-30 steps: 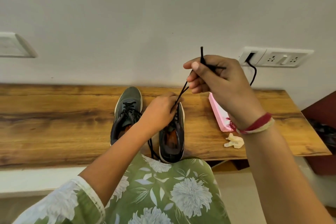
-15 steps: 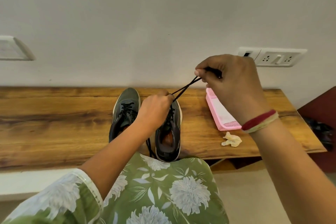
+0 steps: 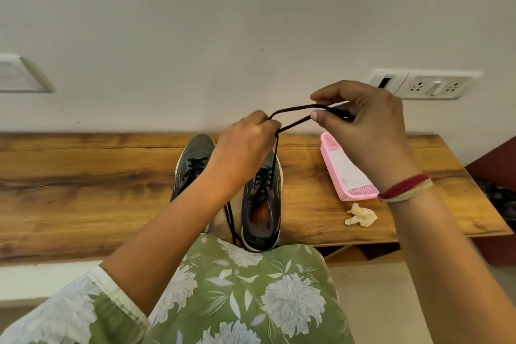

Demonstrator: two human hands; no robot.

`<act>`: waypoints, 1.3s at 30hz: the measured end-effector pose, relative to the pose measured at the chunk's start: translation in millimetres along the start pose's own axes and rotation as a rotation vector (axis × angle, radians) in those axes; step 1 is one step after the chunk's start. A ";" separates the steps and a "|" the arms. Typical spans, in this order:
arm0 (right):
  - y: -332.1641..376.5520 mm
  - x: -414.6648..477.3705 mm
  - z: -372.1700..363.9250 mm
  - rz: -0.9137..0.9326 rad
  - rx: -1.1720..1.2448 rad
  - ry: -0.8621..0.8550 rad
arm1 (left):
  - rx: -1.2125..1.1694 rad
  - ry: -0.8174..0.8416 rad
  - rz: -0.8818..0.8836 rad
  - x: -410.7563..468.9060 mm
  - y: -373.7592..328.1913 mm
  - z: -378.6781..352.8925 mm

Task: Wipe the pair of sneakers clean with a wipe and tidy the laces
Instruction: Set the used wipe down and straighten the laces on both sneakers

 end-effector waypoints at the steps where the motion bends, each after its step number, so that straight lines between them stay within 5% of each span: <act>1: 3.4 0.1 -2.0 0.013 0.013 0.003 | 0.000 -0.019 -0.022 5.6 -4.8 6.6; 10: 31.9 8.6 -9.7 0.086 0.162 0.018 | -0.005 -0.095 -0.119 35.8 -28.9 48.9; 19: 21.4 10.6 -14.1 -0.064 0.407 0.041 | -0.034 -0.100 -0.092 47.1 -24.4 59.1; 26: 28.8 11.0 -15.5 0.044 0.403 -0.009 | 0.103 -0.115 -0.245 37.0 -27.3 60.7; 31: 9.8 13.2 -30.7 -0.116 0.609 -0.088 | 0.126 -0.213 -0.396 24.5 -31.5 67.2; 35: -6.4 11.2 -44.2 -0.249 0.663 -0.090 | 0.245 -0.075 -0.312 33.7 -25.2 62.6; 39: -14.9 4.0 -42.4 -0.209 0.389 -0.144 | 0.107 0.325 0.117 46.5 3.8 49.4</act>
Point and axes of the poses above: each hand's wrist, its own x-axis towards the middle knuckle, its own z-axis out of the back of the hand, y = z × x, the point moved 9 cm from there along x, towards the middle knuckle, and after that the axes turned 11 degrees about -y, right-handed, at the moved point
